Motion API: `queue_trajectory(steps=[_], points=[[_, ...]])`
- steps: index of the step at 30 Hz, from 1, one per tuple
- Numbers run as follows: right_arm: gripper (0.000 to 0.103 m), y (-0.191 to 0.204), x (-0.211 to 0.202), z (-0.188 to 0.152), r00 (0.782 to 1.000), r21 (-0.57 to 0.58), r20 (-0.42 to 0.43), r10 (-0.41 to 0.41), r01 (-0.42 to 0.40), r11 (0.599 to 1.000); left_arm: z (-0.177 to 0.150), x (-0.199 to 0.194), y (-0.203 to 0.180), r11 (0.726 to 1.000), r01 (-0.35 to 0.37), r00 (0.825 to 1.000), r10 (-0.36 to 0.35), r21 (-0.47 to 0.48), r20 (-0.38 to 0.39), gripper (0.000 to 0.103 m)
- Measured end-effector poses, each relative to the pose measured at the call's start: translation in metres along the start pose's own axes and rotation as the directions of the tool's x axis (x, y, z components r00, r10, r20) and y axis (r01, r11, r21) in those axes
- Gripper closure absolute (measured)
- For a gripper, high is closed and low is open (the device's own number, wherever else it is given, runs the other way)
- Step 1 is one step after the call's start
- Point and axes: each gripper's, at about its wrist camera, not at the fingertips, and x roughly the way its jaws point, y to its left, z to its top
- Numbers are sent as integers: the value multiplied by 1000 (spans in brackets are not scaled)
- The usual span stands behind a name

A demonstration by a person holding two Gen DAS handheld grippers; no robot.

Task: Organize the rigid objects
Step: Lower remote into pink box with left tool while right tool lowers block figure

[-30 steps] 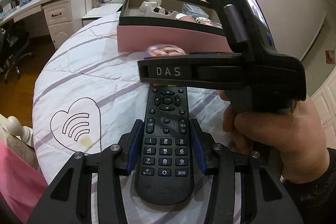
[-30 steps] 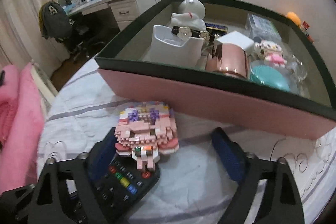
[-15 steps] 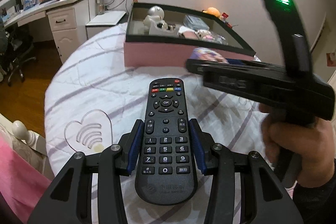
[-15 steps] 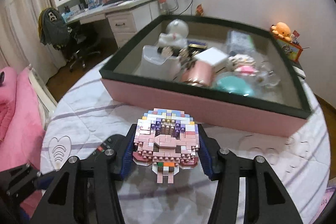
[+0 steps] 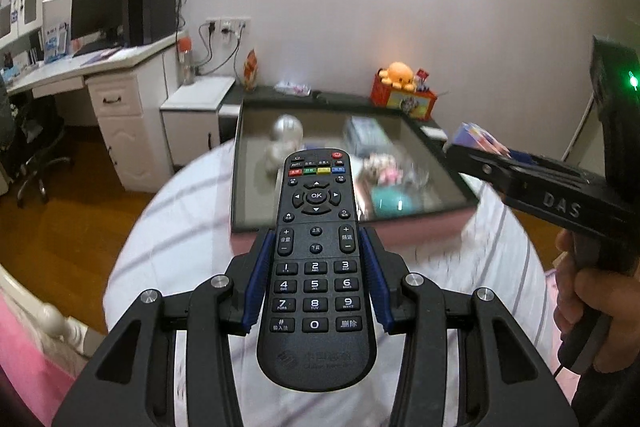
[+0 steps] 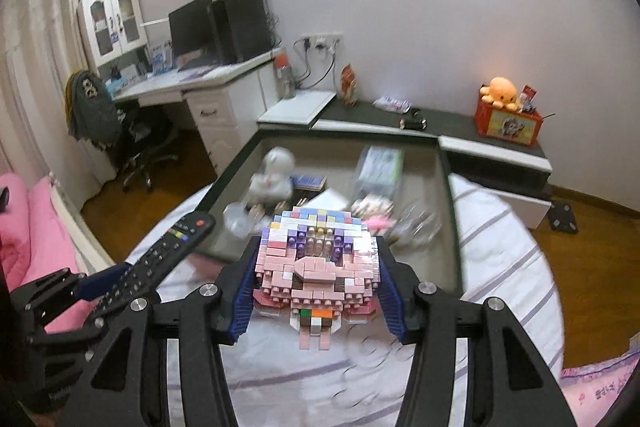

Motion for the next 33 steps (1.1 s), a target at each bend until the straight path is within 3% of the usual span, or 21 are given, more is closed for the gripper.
queue_trajectory(steps=[8, 15, 24, 33], points=[[50, -27, 15, 46, 998, 5, 43, -40, 40, 999, 56, 32, -3, 1000, 12, 999, -13, 6, 50, 59], [50, -43, 64, 70, 999, 18, -1, -48, 48, 999, 87, 85, -8, 998, 50, 999, -50, -28, 12, 59], [49, -57, 131, 53, 990, 38, -129, -53, 58, 998, 83, 141, -19, 998, 48, 996, -50, -37, -67, 59], [48, -62, 159, 35, 973, 48, -225, -50, 63, 997, 72, 162, -12, 999, 5, 992, -10, -34, -123, 57]])
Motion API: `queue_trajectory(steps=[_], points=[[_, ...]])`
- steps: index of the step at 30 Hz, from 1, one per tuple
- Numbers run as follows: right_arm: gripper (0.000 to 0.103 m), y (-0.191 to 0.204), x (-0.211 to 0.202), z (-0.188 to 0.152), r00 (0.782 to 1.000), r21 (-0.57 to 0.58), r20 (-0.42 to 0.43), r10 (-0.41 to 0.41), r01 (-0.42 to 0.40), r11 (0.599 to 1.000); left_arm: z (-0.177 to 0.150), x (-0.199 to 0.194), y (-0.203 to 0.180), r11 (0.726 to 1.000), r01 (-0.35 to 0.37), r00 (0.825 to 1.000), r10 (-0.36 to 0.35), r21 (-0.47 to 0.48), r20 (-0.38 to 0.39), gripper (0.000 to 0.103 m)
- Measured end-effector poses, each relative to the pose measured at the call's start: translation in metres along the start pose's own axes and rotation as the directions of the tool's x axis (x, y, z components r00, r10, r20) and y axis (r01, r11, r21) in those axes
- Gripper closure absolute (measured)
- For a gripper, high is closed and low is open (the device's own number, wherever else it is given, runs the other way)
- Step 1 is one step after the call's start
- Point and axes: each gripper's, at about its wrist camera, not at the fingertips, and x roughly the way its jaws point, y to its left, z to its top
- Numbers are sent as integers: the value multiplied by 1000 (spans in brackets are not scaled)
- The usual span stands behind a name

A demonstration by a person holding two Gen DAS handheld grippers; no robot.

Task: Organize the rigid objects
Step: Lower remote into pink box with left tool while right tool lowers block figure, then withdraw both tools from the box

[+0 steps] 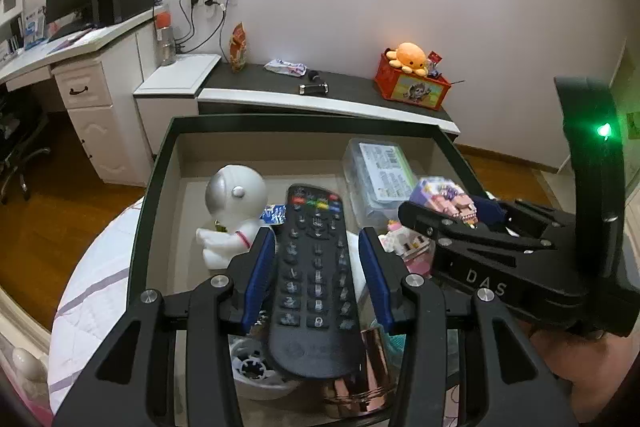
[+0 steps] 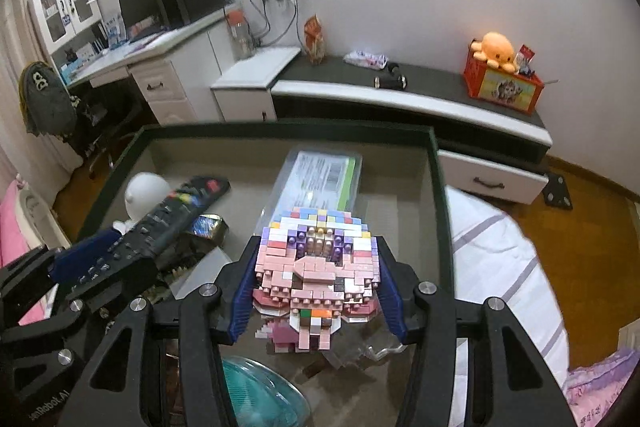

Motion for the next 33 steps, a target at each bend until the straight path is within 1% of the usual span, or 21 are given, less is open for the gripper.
queue_trajectory(steps=[1, 2, 3, 4, 5, 6, 8, 10, 12, 14, 16, 20, 23, 26, 30, 33], points=[[48, 0, 2, -2, 1000, 1, -6, 0, 0, 1000, -1, -1, 1, 1000, -1, 1000, 1, -2, 2, 52], [48, -1, 2, -3, 1000, 2, -10, 1, -1, 1000, -1, -3, 2, 1000, -7, 1000, 7, -5, 6, 39], [46, -2, -1, -4, 1000, 11, -3, 9, -9, 1000, -3, -7, 3, 1000, -25, 999, 25, -9, 20, 31], [36, -3, -4, -4, 1000, 17, 3, 13, -13, 1000, -3, -11, 5, 999, -29, 999, 30, -14, 32, 20], [29, -4, -7, -4, 1000, 21, 9, 17, -17, 1000, -3, -15, 6, 999, -28, 999, 29, -20, 45, 15], [20, -3, -11, -4, 1000, 25, 15, 25, -25, 999, -5, -22, 6, 999, -30, 998, 32, -31, 60, 13], [19, -1, -16, -5, 1000, 24, 12, 27, -27, 999, -6, -32, 8, 999, -27, 997, 30, -39, 73, 4], [17, 0, -22, -7, 1000, 40, 8, 26, -26, 999, -8, -46, 8, 999, -26, 995, 29, -39, 95, 1], [16, 1, -29, -9, 999, 63, 17, 30, -31, 998, -10, -62, 7, 999, -41, 992, 44, -28, 115, 0], [14, 3, -38, -12, 999, 79, 31, 18, -20, 997, -13, -77, 4, 998, -58, 989, 61, -23, 132, 0], [14, 6, -51, -14, 999, 87, 48, 0, -4, 996, -15, -90, 4, 997, -74, 986, 77, -23, 146, 0], [14, 20, -89, -22, 994, 81, 103, -27, 19, 996, -22, -131, 2, 993, -116, 973, 119, -29, 195, 0], [14, 31, -127, -33, 984, 72, 164, -61, 50, 996, -31, -163, 0, 989, -148, 961, 151, -33, 231, 0], [14, 40, -164, -50, 973, 61, 223, -66, 54, 997, -44, -197, -4, 987, -159, 949, 161, -29, 269, 0], [14, 49, -216, -81, 954, 52, 297, -45, 31, 998, -63, -236, -12, 986, -164, 937, 164, -26, 309, 0], [14, 52, -245, -102, 940, 44, 337, -42, 29, 999, -79, -265, -16, 986, -165, 925, 164, -25, 342, 0]])
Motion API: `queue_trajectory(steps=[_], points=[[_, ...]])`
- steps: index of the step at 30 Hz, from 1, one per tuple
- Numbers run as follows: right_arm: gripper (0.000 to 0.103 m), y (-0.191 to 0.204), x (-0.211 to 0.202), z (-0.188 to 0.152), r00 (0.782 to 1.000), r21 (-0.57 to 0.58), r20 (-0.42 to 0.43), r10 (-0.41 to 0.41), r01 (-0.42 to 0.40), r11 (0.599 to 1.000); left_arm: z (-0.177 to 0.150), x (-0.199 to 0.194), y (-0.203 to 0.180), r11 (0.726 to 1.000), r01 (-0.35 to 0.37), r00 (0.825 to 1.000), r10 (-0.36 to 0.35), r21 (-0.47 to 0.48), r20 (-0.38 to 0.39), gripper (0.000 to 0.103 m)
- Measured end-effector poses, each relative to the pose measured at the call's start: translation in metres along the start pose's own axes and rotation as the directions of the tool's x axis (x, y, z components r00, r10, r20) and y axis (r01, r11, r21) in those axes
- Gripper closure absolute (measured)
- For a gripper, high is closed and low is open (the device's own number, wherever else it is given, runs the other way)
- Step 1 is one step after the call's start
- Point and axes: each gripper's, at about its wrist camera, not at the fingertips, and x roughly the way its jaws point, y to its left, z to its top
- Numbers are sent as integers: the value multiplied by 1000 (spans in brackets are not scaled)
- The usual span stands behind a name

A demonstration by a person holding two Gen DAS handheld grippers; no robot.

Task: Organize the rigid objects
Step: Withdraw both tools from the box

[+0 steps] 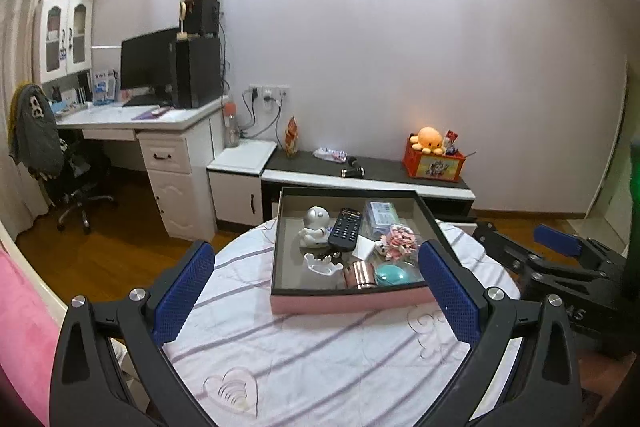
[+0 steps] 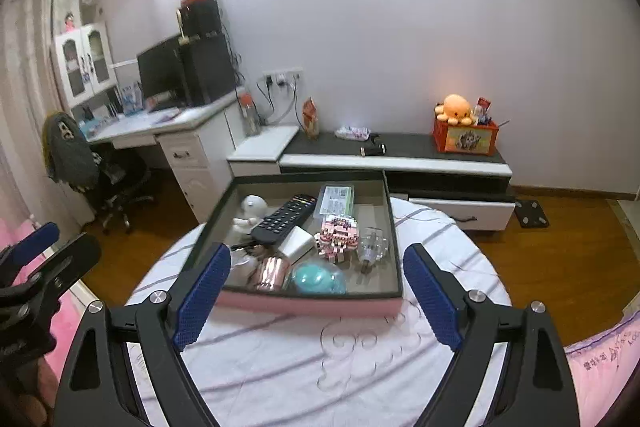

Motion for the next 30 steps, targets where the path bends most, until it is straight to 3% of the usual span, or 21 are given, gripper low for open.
queue_trajectory(steps=[9, 15, 22, 30], points=[[14, -1, -74, -34, 997, 17, 63, 42, -43, 999, -25, -68, -11, 998, -58, 996, 57, 17, 62, 0], [14, -5, -107, -59, 997, 13, 77, 3, -4, 1000, -44, -95, -16, 997, -76, 996, 75, 19, 54, 0], [14, -2, -115, -73, 998, -6, 62, -26, 26, 1000, -60, -100, -22, 996, -82, 997, 82, 22, 0, 0], [14, 16, -117, -78, 997, -47, 70, -45, 48, 998, -66, -102, -21, 997, -78, 997, 78, 17, 1, 0]])
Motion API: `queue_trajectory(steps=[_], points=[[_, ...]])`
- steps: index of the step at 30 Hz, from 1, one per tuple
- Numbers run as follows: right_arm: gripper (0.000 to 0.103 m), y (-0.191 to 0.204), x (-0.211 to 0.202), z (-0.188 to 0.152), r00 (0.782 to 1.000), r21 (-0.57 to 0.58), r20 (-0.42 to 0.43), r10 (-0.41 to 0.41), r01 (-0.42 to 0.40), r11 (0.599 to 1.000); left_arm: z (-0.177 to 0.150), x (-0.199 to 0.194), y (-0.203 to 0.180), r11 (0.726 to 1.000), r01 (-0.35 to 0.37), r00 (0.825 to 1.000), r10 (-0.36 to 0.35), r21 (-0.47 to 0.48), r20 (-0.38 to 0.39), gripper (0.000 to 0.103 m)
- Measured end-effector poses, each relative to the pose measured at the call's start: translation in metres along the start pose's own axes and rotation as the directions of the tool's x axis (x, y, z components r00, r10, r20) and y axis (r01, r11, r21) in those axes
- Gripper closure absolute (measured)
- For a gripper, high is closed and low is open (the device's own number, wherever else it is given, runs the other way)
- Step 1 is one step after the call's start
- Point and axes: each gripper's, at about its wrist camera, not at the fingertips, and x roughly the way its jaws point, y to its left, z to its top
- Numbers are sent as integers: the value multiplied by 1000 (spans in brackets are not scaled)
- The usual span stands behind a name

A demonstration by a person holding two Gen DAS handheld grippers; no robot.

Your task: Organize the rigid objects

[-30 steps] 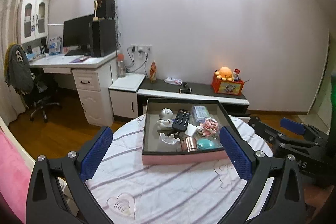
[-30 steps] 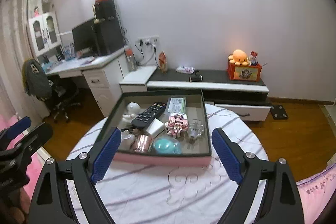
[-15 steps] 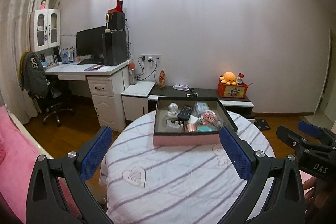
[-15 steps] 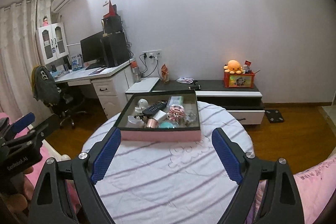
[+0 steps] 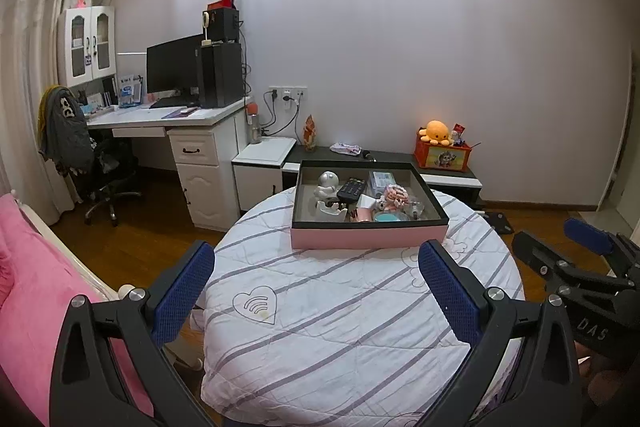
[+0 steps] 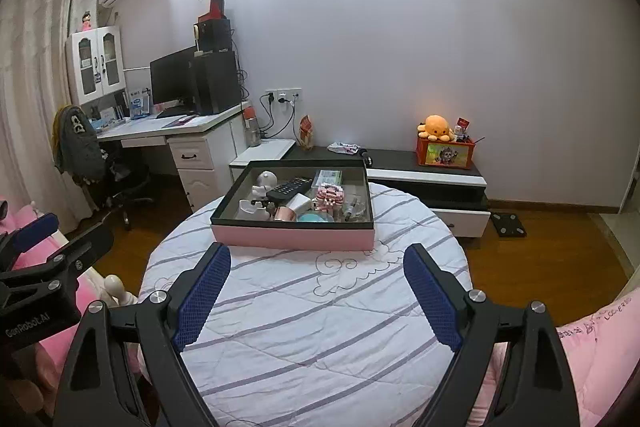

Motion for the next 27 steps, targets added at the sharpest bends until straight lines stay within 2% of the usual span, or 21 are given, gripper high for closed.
queue_trajectory(steps=[27], points=[[14, -3, -27, 1, 995, 12, 70, -78, 77, 997, -4, -11, -8, 1000, 5, 1000, -5, 11, 1, 0]])
